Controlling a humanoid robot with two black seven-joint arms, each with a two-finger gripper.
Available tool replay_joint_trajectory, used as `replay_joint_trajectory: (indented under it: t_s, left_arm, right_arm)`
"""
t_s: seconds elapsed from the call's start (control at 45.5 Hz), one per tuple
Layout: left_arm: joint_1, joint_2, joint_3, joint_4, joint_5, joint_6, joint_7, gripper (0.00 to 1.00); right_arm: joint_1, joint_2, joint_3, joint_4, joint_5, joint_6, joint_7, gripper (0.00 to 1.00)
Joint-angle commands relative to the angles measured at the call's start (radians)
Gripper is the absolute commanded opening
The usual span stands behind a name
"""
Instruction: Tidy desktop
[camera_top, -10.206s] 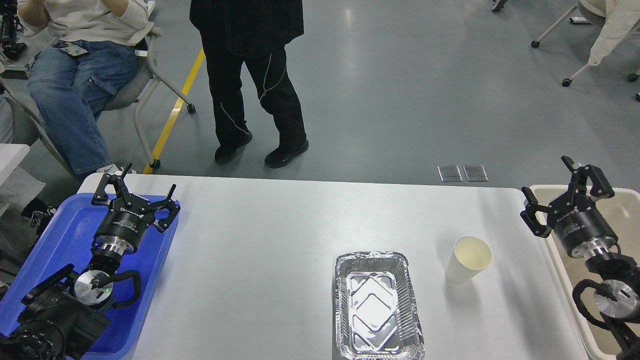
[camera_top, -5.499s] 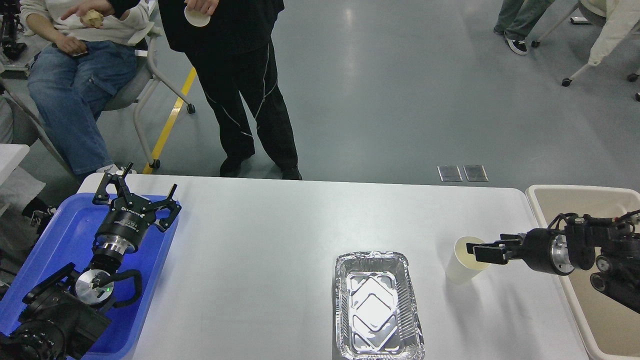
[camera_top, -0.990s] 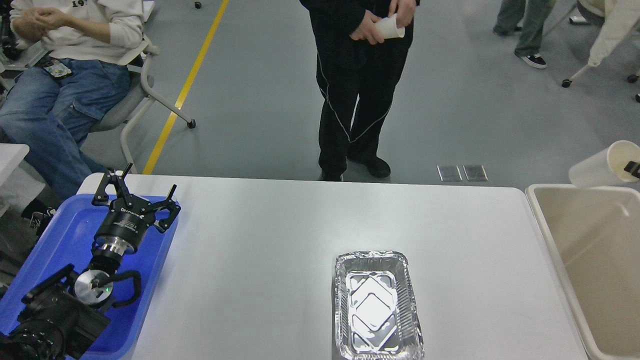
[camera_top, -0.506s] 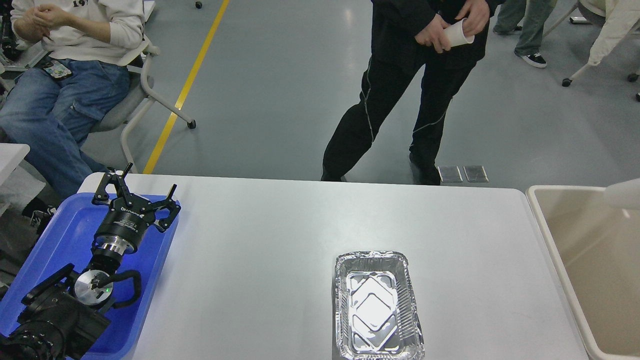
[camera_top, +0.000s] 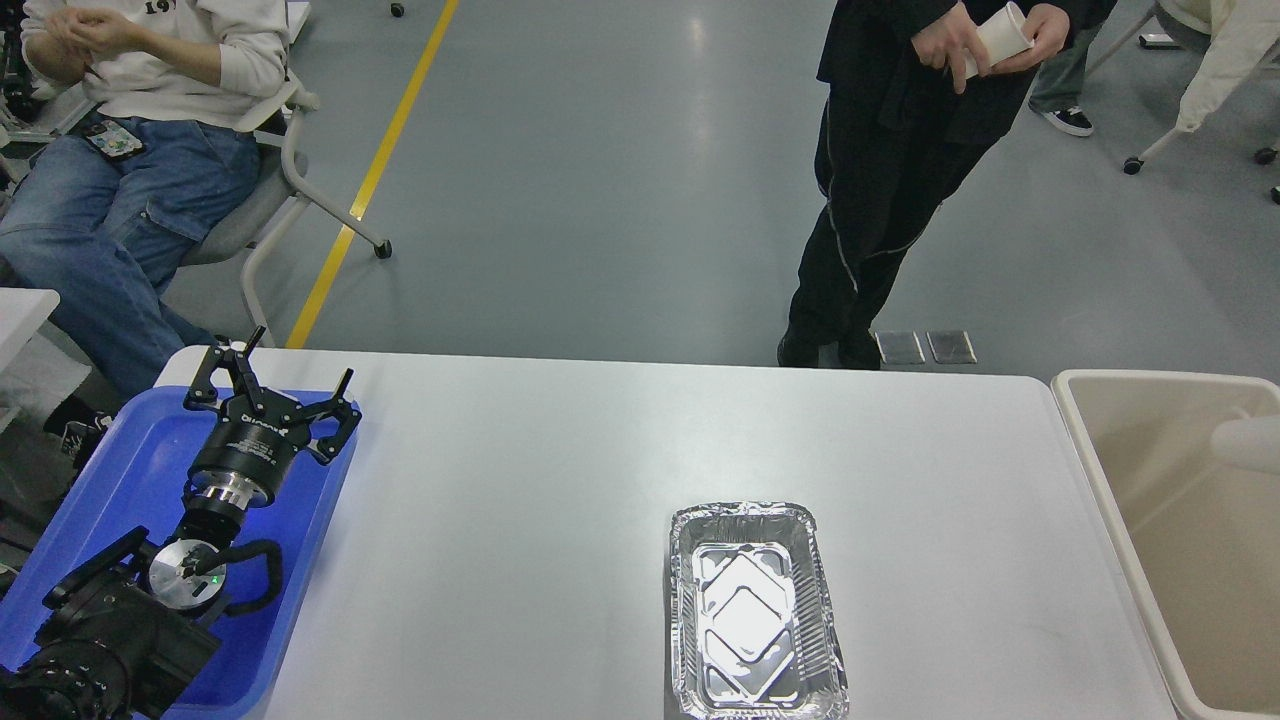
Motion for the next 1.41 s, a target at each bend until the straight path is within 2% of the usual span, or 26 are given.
replay_joint_trajectory:
  t_s: [0.0,0.396,0.484,0.55,0.616,0.66,0.704,0.814,1.078,1.188,1.276,1.386]
  left_arm:
    - [0.000,0.000,0.000,0.000,0.000,0.000,-0.002,1.00]
    - [0.000,0.000,0.000,0.000,0.000,0.000,0.000,1.00]
    - [0.000,0.000,0.000,0.000,0.000,0.000,-0.002,1.00]
    - [0.000,0.000,0.000,0.000,-0.002,0.000,-0.002,1.00]
    - [0.000,0.000,0.000,0.000,0.000,0.000,-0.002,1.00]
    - [0.000,0.000,0.000,0.002,0.000,0.000,0.000,1.00]
    - [0.000,0.000,0.000,0.000,0.000,0.000,-0.002,1.00]
    - [0.000,0.000,0.000,0.000,0.000,0.000,0.000,1.00]
    - [0.000,0.000,0.000,0.000,-0.002,0.000,-0.002,1.00]
    - [0.000,0.000,0.000,0.002,-0.002,0.000,-0.002,1.00]
    - [0.000,0.000,0.000,0.002,-0.002,0.000,-0.002,1.00]
    - [-0.002,0.000,0.000,0.002,-0.002,0.000,-0.002,1.00]
  right_arm:
    - [-0.053,0.051,0.010,-0.049,0.053,-0.007,-0.003,0.00]
    - [-0.103,0.088,0.013,-0.051,0.156,-0.011,-0.003,0.00]
    - [-0.103,0.094,0.026,-0.051,0.179,-0.023,-0.004,0.20]
    - [-0.101,0.107,0.026,-0.051,0.180,-0.036,-0.004,0.39]
    - [-0.101,0.110,0.026,-0.051,0.180,-0.040,-0.004,0.51]
    - [-0.101,0.110,0.026,-0.049,0.180,-0.040,-0.004,0.65]
    - [-0.101,0.110,0.027,-0.049,0.180,-0.040,-0.003,0.73]
    - [-0.098,0.123,0.026,-0.049,0.180,-0.040,-0.004,0.78]
    - [-0.087,0.107,0.042,-0.051,0.186,-0.034,-0.004,0.78]
    - [-0.074,0.087,0.104,-0.046,0.214,-0.024,-0.004,0.79]
    - [-0.043,0.070,0.156,-0.033,0.220,-0.016,-0.004,0.84]
    - [-0.024,0.044,0.309,0.026,0.220,0.062,-0.004,0.89]
